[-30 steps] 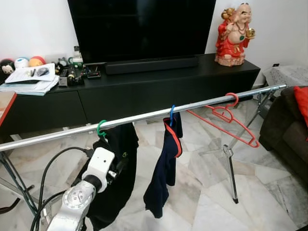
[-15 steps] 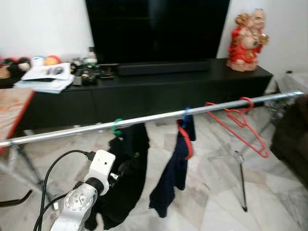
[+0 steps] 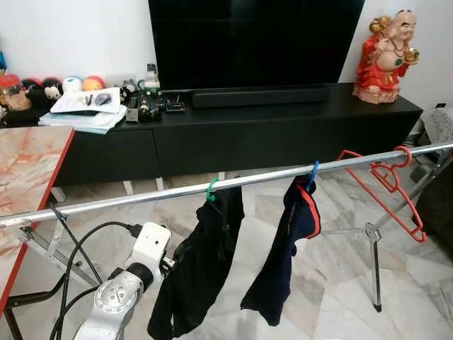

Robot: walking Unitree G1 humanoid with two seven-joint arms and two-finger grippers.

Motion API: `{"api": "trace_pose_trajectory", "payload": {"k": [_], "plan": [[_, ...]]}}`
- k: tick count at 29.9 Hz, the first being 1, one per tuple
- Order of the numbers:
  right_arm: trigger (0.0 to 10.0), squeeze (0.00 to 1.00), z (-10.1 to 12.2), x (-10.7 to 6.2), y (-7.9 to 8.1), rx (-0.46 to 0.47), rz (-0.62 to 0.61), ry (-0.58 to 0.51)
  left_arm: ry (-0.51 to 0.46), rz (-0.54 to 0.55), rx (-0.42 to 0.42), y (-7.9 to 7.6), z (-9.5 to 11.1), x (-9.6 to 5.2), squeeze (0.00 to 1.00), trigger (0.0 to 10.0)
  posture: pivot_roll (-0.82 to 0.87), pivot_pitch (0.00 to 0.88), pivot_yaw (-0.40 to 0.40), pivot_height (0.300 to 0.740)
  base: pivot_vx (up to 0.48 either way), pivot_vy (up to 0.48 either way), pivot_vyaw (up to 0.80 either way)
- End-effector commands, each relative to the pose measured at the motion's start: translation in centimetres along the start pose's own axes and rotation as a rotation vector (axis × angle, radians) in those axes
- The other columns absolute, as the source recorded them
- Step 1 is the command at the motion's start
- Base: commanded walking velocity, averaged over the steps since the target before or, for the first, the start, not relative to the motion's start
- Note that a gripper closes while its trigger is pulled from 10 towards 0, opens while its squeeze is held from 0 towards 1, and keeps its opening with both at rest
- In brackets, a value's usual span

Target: Hang hanger

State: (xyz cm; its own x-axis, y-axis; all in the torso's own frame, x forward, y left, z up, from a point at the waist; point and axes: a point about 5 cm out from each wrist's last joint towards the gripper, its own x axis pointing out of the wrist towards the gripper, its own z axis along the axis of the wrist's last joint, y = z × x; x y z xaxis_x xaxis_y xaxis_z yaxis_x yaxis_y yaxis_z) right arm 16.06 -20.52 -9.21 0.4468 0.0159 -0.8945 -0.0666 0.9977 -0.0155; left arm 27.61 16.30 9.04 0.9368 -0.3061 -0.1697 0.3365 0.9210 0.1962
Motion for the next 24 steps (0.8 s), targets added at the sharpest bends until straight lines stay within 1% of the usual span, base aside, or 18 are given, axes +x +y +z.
{"api": "trace_pose_trajectory", "payload": {"k": [1, 6, 24], "plan": [[10.0, 0.0, -0.17, -0.08, -0.37, 0.002, -0.011, 0.003, -0.019, -0.015, 0.003, -0.34, 0.43, -0.01, 0.0, 10.0, 0.2, 0.0, -0.011, 0.74, 0.0, 0.0, 0.0], [10.0, 0.0, -0.17, -0.08, -0.38, 0.001, -0.011, 0.002, -0.019, -0.012, -0.006, -0.35, 0.42, 0.05, 0.0, 10.0, 0.2, 0.0, -0.012, 0.74, 0.0, 0.0, 0.0], [10.0, 0.0, -0.11, -0.06, -0.28, 0.002, -0.006, 0.0, -0.017, -0.018, 0.009, -0.32, 0.43, 0.14, 0.0, 10.0, 0.2, 0.0, -0.011, 0.74, 0.0, 0.0, 0.0]]}}
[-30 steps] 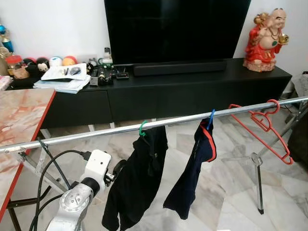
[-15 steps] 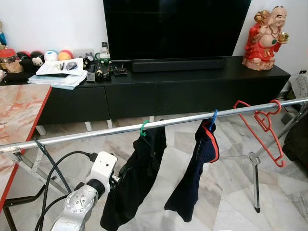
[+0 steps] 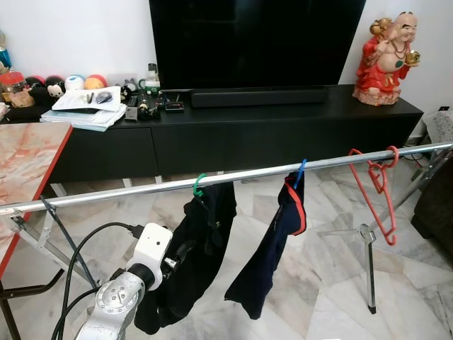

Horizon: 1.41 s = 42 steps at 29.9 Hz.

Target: Hang hanger

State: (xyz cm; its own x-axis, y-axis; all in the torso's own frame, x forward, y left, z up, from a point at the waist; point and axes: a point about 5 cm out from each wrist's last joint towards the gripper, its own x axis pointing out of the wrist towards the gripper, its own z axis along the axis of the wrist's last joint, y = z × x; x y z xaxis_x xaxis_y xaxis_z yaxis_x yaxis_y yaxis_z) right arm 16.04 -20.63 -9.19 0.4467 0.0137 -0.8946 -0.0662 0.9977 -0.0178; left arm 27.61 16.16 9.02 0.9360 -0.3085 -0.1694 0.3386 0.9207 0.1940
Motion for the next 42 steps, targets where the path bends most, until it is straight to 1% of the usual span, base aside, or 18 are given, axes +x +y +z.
{"api": "trace_pose_trajectory", "payload": {"k": [1, 4, 22, 28, 35, 38, 40, 41, 42], "plan": [[10.0, 0.0, -0.1, 0.0, -0.2, 0.002, -0.003, 0.0, -0.017, -0.015, 0.01, -0.2, 0.4, 0.1, 0.0, 10.0, 0.19, 0.0, -0.01, 0.74, 0.0, 0.0, 0.0], [10.0, 0.0, -0.1, 0.0, -0.2, 0.001, -0.003, 0.001, -0.018, -0.013, 0.011, -0.2, 0.4, 0.1, 0.0, 10.0, 0.2, 0.0, -0.012, 0.74, 0.0, 0.0, 0.0], [10.0, 0.0, -0.1, 0.0, -0.1, -0.006, 0.005, 0.003, -0.022, -0.002, 0.016, 0.0, 0.5, 0.2, 0.0, 10.0, 0.2, 0.0, -0.015, 0.74, 0.256, 0.0, 0.0], [10.0, 0.0, 0.0, 0.0, -0.2, -0.008, 0.008, 0.004, -0.011, -0.013, 0.045, 0.0, 0.3, 0.1, 0.0, 10.0, 0.2, 0.0, -0.018, 0.74, 0.0, 0.0, 0.0], [10.0, 0.0, 0.0, 0.0, -0.1, -0.007, 0.012, 0.002, -0.012, 0.005, 0.046, 0.2, 0.4, 0.2, 0.0, 10.0, 0.2, 0.0, -0.02, 0.74, 0.0, 0.0, 0.0], [10.0, 0.0, 0.0, 0.0, -0.1, -0.006, 0.012, 0.002, -0.008, 0.01, 0.051, 0.3, 0.4, 0.3, 0.0, 10.0, 0.2, 0.0, -0.021, 0.74, 0.0, 0.0, 0.0], [10.0, 0.0, 0.1, 0.0, -0.1, -0.005, 0.013, 0.002, 0.006, 0.01, 0.066, 0.4, 0.4, 0.9, 0.0, 10.0, 0.2, 0.0, -0.024, 0.74, 0.0, 0.0, 0.0], [10.0, 0.0, 0.1, 0.0, -0.1, -0.005, 0.013, 0.002, 0.006, 0.01, 0.066, 0.4, 0.4, 0.9, 0.0, 10.0, 0.2, 0.0, -0.024, 0.74, 0.0, 0.0, 0.0], [10.0, 0.0, 0.1, 0.0, -0.1, -0.007, 0.013, 0.001, 0.021, 0.014, 0.068, 0.6, 0.2, 1.4, 0.0, 10.0, 0.2, 0.0, -0.028, 0.74, 0.0, 0.0, 0.0]]}}
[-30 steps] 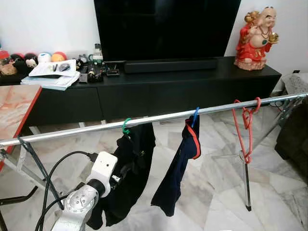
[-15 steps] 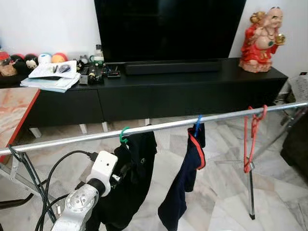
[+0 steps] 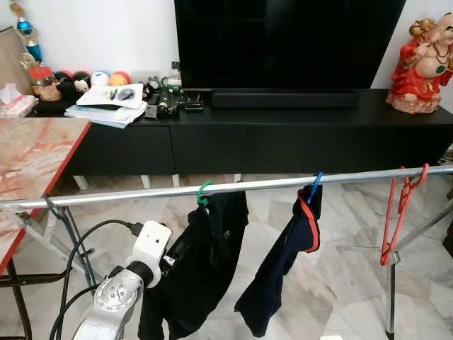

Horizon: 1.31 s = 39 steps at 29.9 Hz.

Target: Hang hanger

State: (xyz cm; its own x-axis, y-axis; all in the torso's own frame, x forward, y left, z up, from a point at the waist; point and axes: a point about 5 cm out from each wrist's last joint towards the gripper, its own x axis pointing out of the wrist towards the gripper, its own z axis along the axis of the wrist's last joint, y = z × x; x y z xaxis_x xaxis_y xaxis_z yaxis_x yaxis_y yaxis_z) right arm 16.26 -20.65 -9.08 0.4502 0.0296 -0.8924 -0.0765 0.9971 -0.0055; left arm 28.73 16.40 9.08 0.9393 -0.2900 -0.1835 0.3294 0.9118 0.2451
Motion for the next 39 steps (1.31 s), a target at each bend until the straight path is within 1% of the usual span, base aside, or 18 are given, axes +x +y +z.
{"api": "trace_pose_trajectory", "payload": {"k": [1, 2, 5, 7, 8, 11, 13, 15, 19, 21, 25, 27, 28, 29, 30, 31, 34, 39], "plan": [[10.0, 0.0, -0.2, 0.0, -0.1, -0.004, -0.003, 0.007, 0.006, 0.001, 0.018, 0.1, 0.0, 0.6, 0.0, 10.0, 0.2, 0.0, -0.028, 0.74, 0.0, 0.0, 0.0], [10.0, 0.0, -0.2, 0.0, 0.0, -0.003, -0.002, 0.006, 0.014, 0.003, 0.009, 0.1, -0.1, 0.8, 0.0, 10.0, 0.2, 0.0, -0.027, 0.74, 0.0, 0.0, 0.0], [10.0, 0.0, -0.1, 0.0, 0.0, -0.001, -0.004, 0.004, 0.039, 0.0, -0.002, 0.4, 0.0, 2.2, 0.0, 10.0, 0.19, 0.0, -0.031, 0.74, 0.0, 0.0, 0.0], [10.0, 0.0, -0.1, 0.0, 0.0, 0.001, -0.005, 0.003, 0.044, -0.009, -0.013, 0.4, 0.2, 2.7, 0.0, 10.0, 0.19, 0.0, -0.031, 0.74, 0.0, 0.0, 0.0], [10.0, 0.0, 0.0, 0.0, 0.0, 0.001, -0.006, 0.002, 0.056, -0.024, 0.009, 0.4, 0.4, 3.4, 0.0, 10.0, 0.18, 0.0, -0.031, 0.74, 0.0, 0.0, 0.0], [10.0, 0.0, 0.0, 0.0, -0.1, 0.004, -0.008, 0.0, 0.068, -0.032, 0.032, 0.5, 0.7, 4.2, 0.0, 10.0, 0.17, 0.0, -0.032, 0.74, 0.0, 0.0, 0.0], [10.0, 0.0, 0.1, 0.0, -0.1, 0.004, -0.01, -0.001, 0.065, -0.02, 0.055, 0.6, 1.4, 5.0, 0.0, 10.0, 0.17, 0.0, -0.032, 0.74, 0.0, 0.0, 0.0], [10.0, 0.0, 0.1, 0.0, -0.1, 0.006, -0.013, -0.002, 0.055, -0.016, 0.073, 0.7, 1.9, 5.4, 0.0, 10.0, 0.17, 0.0, -0.03, 0.74, 0.0, 0.0, 0.0], [10.0, 0.0, 0.0, 0.0, -0.1, 0.008, -0.013, -0.002, 0.038, 0.041, 0.07, 1.6, 2.8, 6.2, 0.0, 10.0, 0.16, 0.0, -0.031, 0.74, 0.0, 0.0, 0.0], [10.0, 0.0, 0.1, 0.0, 0.0, 0.004, -0.011, -0.002, 0.037, 0.101, 0.059, 2.4, 3.2, 6.7, 0.0, 10.0, 0.16, 0.0, -0.036, 0.74, 0.0, 0.0, 0.0], [10.0, 0.0, 0.1, 0.0, 0.0, -0.002, -0.009, -0.002, 0.067, 0.138, 0.049, 2.8, 2.9, 6.8, 0.0, 10.0, 0.16, 0.0, -0.035, 0.74, 0.0, 0.0, 0.0], [10.0, 0.0, 0.2, 0.0, 0.0, 0.001, -0.01, -0.002, 0.105, 0.114, 0.037, 2.3, 2.2, 7.0, 0.0, 10.0, 0.16, 0.0, -0.045, 0.74, 0.0, 0.0, 0.0], [10.0, 0.0, 0.2, 0.0, 0.0, 0.001, -0.01, -0.002, 0.105, 0.114, 0.037, 2.3, 2.2, 7.0, 0.0, 10.0, 0.16, 0.0, -0.045, 0.74, 0.0, 0.0, 0.0], [10.0, 0.0, 0.2, 0.0, 0.0, -0.001, -0.009, -0.003, 0.135, 0.058, 0.01, 1.5, 1.5, 7.0, 0.0, 10.0, 0.16, 0.0, -0.049, 0.74, 0.0, 0.0, 0.0], [10.0, 0.0, 0.2, 0.0, 0.0, -0.002, -0.009, -0.003, 0.146, 0.031, 0.002, 1.1, 1.3, 7.1, 0.0, 10.0, 0.16, 0.0, -0.049, 0.74, 0.0, 0.0, 0.0], [10.0, 0.0, 0.2, 0.0, 0.0, -0.002, -0.009, -0.003, 0.146, 0.031, 0.002, 1.1, 1.3, 7.1, 0.0, 10.0, 0.16, 0.0, -0.049, 0.74, 0.0, 0.0, 0.0], [10.0, 0.0, 0.2, 0.0, -0.1, -0.004, -0.012, -0.003, 0.183, -0.034, 0.02, -0.1, 0.5, 7.1, 0.0, 10.0, 0.16, 0.0, -0.06, 0.74, 0.0, 0.0, 0.0], [10.0, 0.0, 0.3, 0.0, -0.2, -0.008, -0.013, -0.003, 0.204, -0.063, 0.021, -0.9, 0.1, 7.2, 0.0, 10.0, 0.17, 0.0, -0.07, 0.74, 0.0, 0.0, 0.0]]}}
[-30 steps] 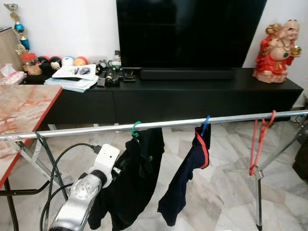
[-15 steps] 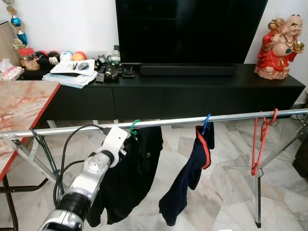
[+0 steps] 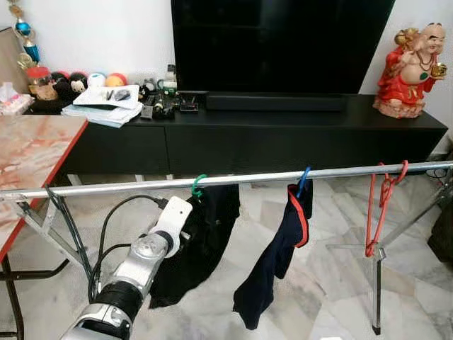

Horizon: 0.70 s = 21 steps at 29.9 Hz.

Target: Hang hanger

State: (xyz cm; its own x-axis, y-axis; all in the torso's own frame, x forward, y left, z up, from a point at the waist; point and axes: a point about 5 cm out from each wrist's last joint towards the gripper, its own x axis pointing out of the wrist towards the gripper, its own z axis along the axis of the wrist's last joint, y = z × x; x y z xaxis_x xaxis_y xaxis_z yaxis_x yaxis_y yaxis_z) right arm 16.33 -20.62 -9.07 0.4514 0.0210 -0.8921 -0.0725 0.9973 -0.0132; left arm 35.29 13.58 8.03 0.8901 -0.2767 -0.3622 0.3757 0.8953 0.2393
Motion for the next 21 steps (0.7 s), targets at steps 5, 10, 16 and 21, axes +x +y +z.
{"api": "trace_pose_trajectory", "payload": {"k": [5, 10, 16, 21], "plan": [[10.0, 0.0, 0.2, 0.0, -0.3, -0.01, -0.006, -0.001, 0.025, -0.013, 0.008, -1.2, -0.1, 0.6, 0.0, 10.0, 0.16, 0.0, -0.073, 0.74, 0.0, 0.0, 0.0], [10.0, 0.0, 0.2, 0.0, -0.3, -0.009, -0.005, 0.0, 0.013, -0.014, -0.002, -1.8, 0.4, 0.8, 0.0, 10.0, 0.16, 0.0, -0.073, 0.74, 0.0, 0.0, 0.0], [10.0, 0.0, 0.1, 0.0, -0.3, -0.008, -0.004, 0.002, 0.007, 0.053, -0.025, -1.3, 0.8, 1.0, 0.0, 9.4, 0.16, 0.0, -0.069, 0.74, 0.0, 0.0, 0.0], [10.0, 0.0, 0.1, 0.0, -0.2, -0.009, -0.002, 0.002, 0.02, 0.074, -0.035, -1.1, 0.7, 1.1, 0.0, 0.0, 0.16, 0.0, -0.068, 0.74, 0.0, 0.0, 0.0]]}}
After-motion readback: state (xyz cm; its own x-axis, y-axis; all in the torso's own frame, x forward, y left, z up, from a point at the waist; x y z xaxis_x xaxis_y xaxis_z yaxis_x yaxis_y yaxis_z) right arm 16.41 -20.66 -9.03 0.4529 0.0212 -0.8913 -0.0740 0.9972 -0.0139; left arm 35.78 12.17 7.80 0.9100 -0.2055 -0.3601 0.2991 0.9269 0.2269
